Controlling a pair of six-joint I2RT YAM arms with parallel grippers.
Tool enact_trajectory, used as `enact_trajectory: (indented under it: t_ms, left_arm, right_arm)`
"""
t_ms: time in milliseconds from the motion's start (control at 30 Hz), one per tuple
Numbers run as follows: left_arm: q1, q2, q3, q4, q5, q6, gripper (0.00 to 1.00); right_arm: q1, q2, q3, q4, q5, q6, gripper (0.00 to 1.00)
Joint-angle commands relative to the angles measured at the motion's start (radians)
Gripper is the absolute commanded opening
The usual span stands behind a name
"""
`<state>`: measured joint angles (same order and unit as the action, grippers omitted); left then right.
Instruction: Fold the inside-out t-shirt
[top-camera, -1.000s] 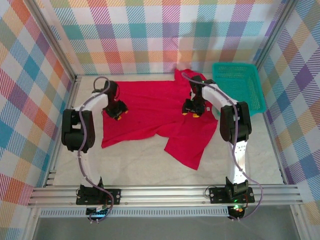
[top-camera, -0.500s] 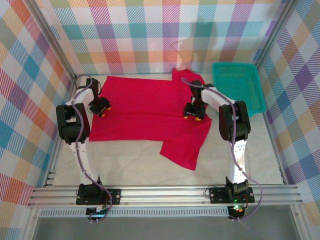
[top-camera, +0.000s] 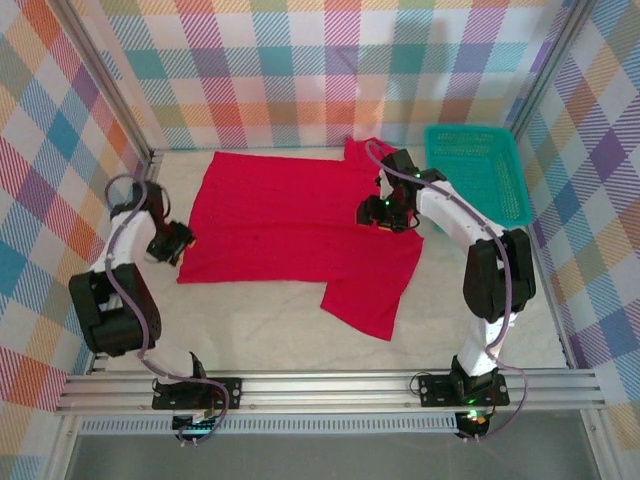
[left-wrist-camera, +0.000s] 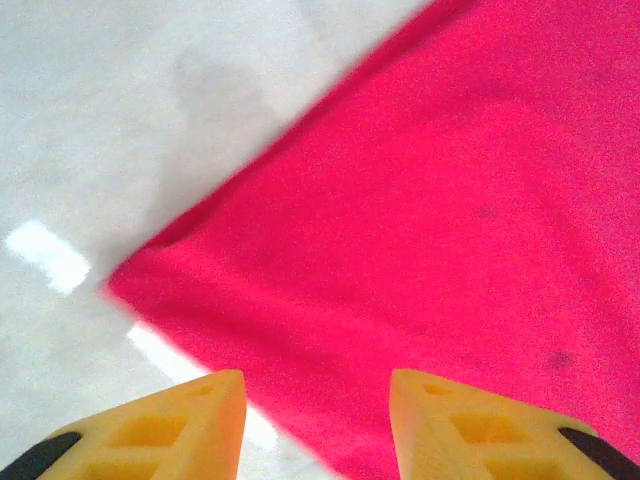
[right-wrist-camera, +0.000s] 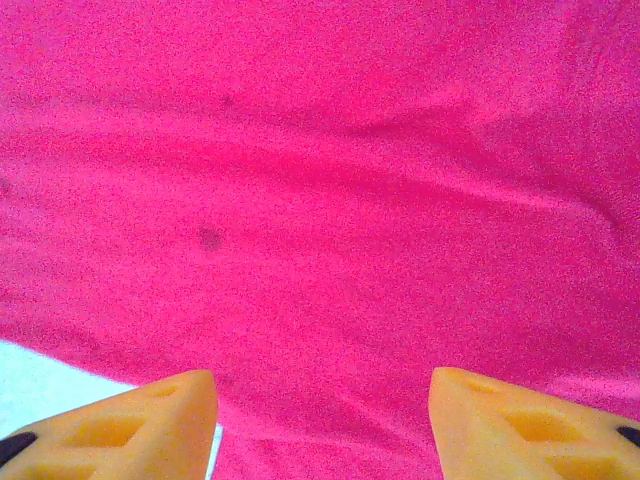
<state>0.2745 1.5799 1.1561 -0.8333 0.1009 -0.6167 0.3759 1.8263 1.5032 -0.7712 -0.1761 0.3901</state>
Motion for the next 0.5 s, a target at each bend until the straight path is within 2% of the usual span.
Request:
enact_trajectory:
  t_ms: [0,100,467]
  left_arm:
    - [0.079,-0.023,-0.12,0.023,0.069,-0.02,0.43]
    - [0.098,-0.015,-0.162,0.069,0.098,-0.029,0.43]
    - [0.12,0.129,-0.121,0.12,0.055,-0.033,0.42]
  right_arm:
    - [-0.005,0.004,-0.057,0.007,-0.013,-0.014,0.58]
    - [-0.005,-0.002,-0.086,0.001,-0.01,-0.036,0.58]
    - [-0.005,-0.016,-0.145,0.023,-0.044,-0.03,0.58]
